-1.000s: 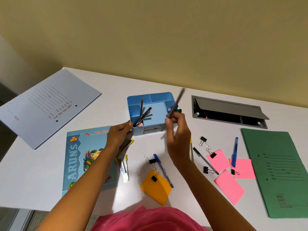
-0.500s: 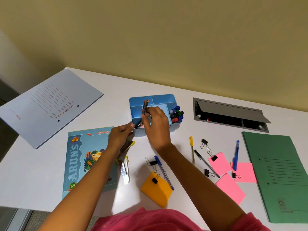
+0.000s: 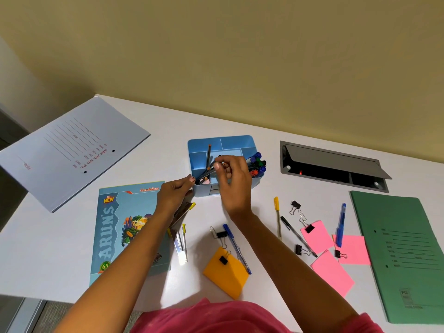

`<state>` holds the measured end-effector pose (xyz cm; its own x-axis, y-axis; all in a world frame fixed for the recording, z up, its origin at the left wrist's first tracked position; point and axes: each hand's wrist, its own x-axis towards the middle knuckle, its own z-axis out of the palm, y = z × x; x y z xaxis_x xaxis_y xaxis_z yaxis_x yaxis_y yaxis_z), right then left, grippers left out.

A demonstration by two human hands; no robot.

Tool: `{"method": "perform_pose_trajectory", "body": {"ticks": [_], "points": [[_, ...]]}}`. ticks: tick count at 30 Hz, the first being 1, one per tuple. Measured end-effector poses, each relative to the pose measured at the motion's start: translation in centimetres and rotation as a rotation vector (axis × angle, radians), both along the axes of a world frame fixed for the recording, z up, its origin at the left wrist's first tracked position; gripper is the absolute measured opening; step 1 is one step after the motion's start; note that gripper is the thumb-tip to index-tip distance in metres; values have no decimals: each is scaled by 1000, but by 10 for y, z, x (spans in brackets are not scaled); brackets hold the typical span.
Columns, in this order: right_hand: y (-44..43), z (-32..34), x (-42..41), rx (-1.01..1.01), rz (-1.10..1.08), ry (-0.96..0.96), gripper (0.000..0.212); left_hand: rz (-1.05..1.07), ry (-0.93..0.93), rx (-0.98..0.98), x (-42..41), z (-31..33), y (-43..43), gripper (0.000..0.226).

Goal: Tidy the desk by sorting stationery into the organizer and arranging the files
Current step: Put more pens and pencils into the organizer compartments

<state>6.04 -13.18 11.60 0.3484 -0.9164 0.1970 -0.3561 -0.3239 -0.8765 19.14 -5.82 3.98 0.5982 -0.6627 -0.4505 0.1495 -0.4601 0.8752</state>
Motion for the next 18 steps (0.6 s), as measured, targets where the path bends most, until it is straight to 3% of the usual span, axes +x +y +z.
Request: {"method": "perform_pose_trajectory", "body": {"ticks": [7,11,15,18], "points": [[-5,5,10,-76,101,43,15,6,13,-17,1,-2,0,31],[-6,0,12,34,59,-77,48,14,14,-20,-1,1,-1,36],[-7,-16,10,266,159,33,97,-13,6,-22,-1,2,0,36],[-4,-29,11,360,308,98,103,-5,31,-38,0,2,1,30]]}}
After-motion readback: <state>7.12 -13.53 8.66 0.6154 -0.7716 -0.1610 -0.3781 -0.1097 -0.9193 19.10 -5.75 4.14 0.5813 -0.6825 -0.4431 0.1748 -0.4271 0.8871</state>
